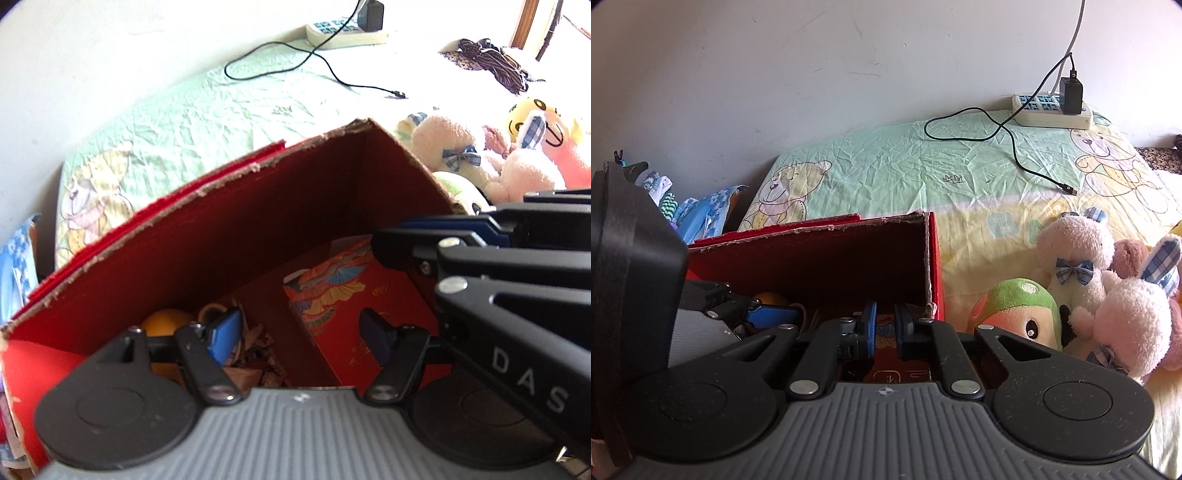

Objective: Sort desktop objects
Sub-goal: 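Open both grippers and lift them out of the red box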

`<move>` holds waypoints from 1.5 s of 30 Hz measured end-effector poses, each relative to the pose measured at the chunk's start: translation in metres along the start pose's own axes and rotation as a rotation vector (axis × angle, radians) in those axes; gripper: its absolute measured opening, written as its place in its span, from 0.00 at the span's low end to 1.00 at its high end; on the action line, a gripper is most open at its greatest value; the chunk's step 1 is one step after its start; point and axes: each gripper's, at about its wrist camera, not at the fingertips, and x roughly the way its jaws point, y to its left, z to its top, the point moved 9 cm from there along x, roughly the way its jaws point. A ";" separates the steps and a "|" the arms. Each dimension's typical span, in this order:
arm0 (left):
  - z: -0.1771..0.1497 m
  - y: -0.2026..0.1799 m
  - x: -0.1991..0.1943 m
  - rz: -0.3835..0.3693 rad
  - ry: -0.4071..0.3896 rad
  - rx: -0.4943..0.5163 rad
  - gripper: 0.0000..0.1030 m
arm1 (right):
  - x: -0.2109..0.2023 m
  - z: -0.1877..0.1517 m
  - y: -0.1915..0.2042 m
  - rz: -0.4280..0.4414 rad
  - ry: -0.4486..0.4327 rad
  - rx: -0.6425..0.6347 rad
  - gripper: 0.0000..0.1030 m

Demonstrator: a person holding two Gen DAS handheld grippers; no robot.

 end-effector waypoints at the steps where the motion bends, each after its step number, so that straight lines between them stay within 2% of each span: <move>1: 0.000 0.000 -0.002 0.015 -0.012 0.005 0.70 | -0.002 -0.001 0.001 0.003 -0.001 -0.003 0.09; 3: 0.000 -0.001 -0.008 0.041 -0.032 0.012 0.70 | -0.006 -0.002 0.002 0.009 -0.006 -0.011 0.10; 6: -0.005 -0.003 -0.018 0.037 -0.041 -0.017 0.70 | -0.015 -0.005 0.004 0.019 -0.020 -0.024 0.17; 10: -0.007 -0.006 -0.044 0.093 -0.093 -0.037 0.70 | -0.034 -0.007 0.006 0.066 -0.046 -0.023 0.17; 17: -0.019 -0.019 -0.106 0.176 -0.213 -0.079 0.81 | -0.078 -0.010 0.026 0.158 -0.114 -0.063 0.17; 22: -0.037 -0.029 -0.135 0.226 -0.261 -0.106 0.82 | -0.101 -0.018 0.039 0.217 -0.130 -0.093 0.18; 25: -0.053 -0.034 -0.143 0.241 -0.260 -0.149 0.81 | -0.109 -0.028 0.042 0.258 -0.121 -0.095 0.18; 28: -0.071 -0.049 -0.144 0.214 -0.250 -0.190 0.81 | -0.113 -0.043 0.041 0.277 -0.101 -0.105 0.18; 31: -0.085 -0.060 -0.141 0.241 -0.249 -0.216 0.79 | -0.115 -0.058 0.039 0.278 -0.077 -0.128 0.18; 36: -0.108 -0.074 -0.136 0.206 -0.228 -0.277 0.79 | -0.118 -0.082 0.035 0.311 -0.030 -0.149 0.18; 41: -0.129 -0.086 -0.127 0.183 -0.202 -0.302 0.78 | -0.121 -0.107 0.028 0.310 0.009 -0.179 0.18; 45: -0.148 -0.087 -0.112 0.196 -0.133 -0.325 0.77 | -0.116 -0.122 0.016 0.281 0.045 -0.160 0.18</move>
